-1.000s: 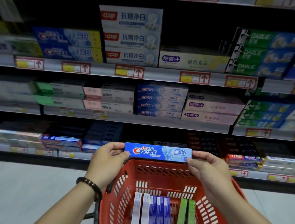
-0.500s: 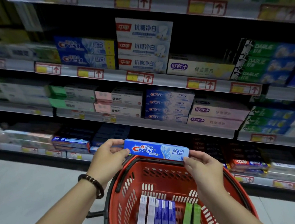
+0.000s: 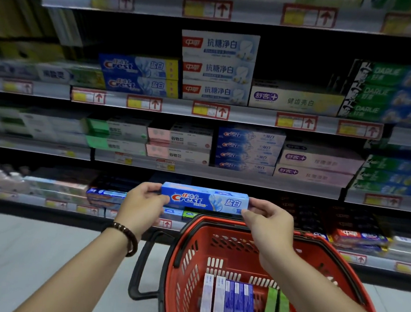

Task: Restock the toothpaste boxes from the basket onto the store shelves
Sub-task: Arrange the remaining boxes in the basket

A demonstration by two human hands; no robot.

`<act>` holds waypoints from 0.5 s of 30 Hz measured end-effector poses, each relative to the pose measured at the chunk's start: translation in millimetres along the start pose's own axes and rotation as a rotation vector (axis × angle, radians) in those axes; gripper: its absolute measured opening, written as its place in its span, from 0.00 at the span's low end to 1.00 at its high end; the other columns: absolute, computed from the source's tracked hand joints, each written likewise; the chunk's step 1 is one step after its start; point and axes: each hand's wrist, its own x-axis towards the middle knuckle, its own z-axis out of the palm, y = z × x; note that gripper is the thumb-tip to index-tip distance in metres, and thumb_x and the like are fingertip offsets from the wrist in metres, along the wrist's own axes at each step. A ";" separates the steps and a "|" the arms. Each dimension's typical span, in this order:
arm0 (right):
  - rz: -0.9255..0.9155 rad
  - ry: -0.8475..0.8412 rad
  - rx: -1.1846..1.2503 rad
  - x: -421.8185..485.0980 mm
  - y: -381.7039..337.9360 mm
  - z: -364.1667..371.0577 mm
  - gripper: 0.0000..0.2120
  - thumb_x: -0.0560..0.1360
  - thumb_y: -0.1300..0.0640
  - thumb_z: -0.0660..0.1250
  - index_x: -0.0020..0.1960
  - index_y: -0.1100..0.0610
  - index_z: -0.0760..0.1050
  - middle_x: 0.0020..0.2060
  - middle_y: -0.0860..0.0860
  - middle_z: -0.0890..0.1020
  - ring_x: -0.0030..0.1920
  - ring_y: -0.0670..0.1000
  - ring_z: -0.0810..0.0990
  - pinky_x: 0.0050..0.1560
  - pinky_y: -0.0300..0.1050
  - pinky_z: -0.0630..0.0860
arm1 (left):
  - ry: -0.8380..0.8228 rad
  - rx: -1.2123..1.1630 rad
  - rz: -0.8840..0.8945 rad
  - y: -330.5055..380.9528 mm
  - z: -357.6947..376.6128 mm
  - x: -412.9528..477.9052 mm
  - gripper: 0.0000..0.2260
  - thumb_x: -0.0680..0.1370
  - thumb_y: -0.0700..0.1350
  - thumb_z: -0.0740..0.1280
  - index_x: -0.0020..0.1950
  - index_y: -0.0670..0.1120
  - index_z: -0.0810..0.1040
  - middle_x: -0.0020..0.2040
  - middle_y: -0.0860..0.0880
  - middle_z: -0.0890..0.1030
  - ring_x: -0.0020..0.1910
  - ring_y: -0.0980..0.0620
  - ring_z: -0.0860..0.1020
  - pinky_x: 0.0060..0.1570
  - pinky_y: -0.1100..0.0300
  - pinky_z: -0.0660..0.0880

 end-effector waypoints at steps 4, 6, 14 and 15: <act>0.000 -0.023 -0.023 7.0 2.1 26.9 0.12 0.74 0.66 0.78 0.52 0.50 0.87 0.43 0.46 0.89 0.49 0.48 0.89 0.52 0.49 0.85 | 0.004 0.040 0.014 4.9 -14.5 21.9 0.10 0.80 0.38 0.70 0.59 0.48 0.78 0.49 0.45 0.85 0.40 0.48 0.78 0.44 0.49 0.79; 0.003 -0.039 -0.040 10.3 3.0 42.4 0.12 0.74 0.65 0.79 0.51 0.49 0.87 0.42 0.45 0.89 0.49 0.48 0.88 0.51 0.49 0.85 | 0.021 0.059 0.014 5.2 -22.8 34.3 0.10 0.80 0.38 0.70 0.59 0.48 0.78 0.50 0.46 0.85 0.41 0.47 0.80 0.48 0.46 0.82; 0.025 -0.086 -0.128 29.7 13.3 93.7 0.08 0.73 0.61 0.80 0.45 0.49 0.86 0.39 0.44 0.89 0.46 0.47 0.88 0.54 0.51 0.85 | 0.045 0.110 -0.006 -11.4 -42.9 79.7 0.13 0.80 0.38 0.70 0.64 0.49 0.75 0.57 0.47 0.83 0.53 0.44 0.84 0.46 0.45 0.84; 0.034 -0.091 -0.141 33.1 16.5 100.2 0.08 0.73 0.61 0.80 0.45 0.49 0.86 0.39 0.44 0.88 0.45 0.48 0.88 0.54 0.50 0.85 | 0.046 0.106 -0.014 -16.0 -44.3 86.4 0.14 0.81 0.39 0.70 0.65 0.49 0.75 0.58 0.47 0.83 0.53 0.46 0.84 0.41 0.49 0.82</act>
